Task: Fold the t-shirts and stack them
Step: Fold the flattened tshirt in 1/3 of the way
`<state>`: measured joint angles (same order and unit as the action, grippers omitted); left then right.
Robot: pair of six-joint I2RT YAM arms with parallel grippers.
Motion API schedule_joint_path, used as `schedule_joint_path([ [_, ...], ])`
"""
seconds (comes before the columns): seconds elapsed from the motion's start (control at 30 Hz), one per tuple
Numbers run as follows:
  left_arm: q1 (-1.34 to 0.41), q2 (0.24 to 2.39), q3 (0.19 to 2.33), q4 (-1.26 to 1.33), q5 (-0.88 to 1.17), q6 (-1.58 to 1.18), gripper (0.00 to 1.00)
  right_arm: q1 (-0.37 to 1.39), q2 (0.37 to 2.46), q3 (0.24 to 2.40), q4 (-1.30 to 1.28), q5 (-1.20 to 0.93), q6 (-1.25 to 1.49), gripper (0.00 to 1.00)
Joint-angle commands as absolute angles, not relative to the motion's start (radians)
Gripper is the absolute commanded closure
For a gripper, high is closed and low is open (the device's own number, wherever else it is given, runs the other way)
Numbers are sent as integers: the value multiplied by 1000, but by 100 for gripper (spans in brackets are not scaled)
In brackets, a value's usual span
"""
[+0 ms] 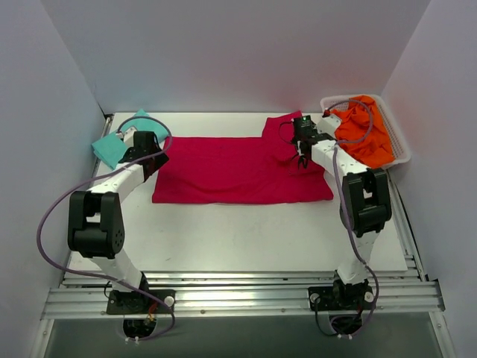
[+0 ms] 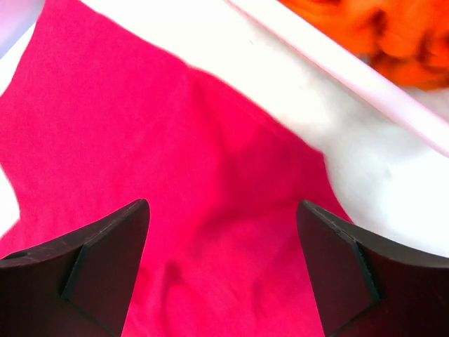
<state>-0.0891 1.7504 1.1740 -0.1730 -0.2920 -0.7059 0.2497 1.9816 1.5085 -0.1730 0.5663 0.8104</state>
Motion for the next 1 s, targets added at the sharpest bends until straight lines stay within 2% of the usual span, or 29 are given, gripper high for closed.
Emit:
schedule_joint_path([
  [0.0,-100,1631,1123,-152,-316,-732,35,305,1827,1379,-117,560,827,19],
  [0.07,-106,1602,1100,-143,-322,-735,36,324,1783,1288,-78,549,847,23],
  [0.3,-115,1606,1052,-120,-298,-738,39,368,1741,1166,-34,551,887,31],
  [0.97,-126,1632,1043,-97,-271,-735,42,324,1842,1098,87,523,914,43],
])
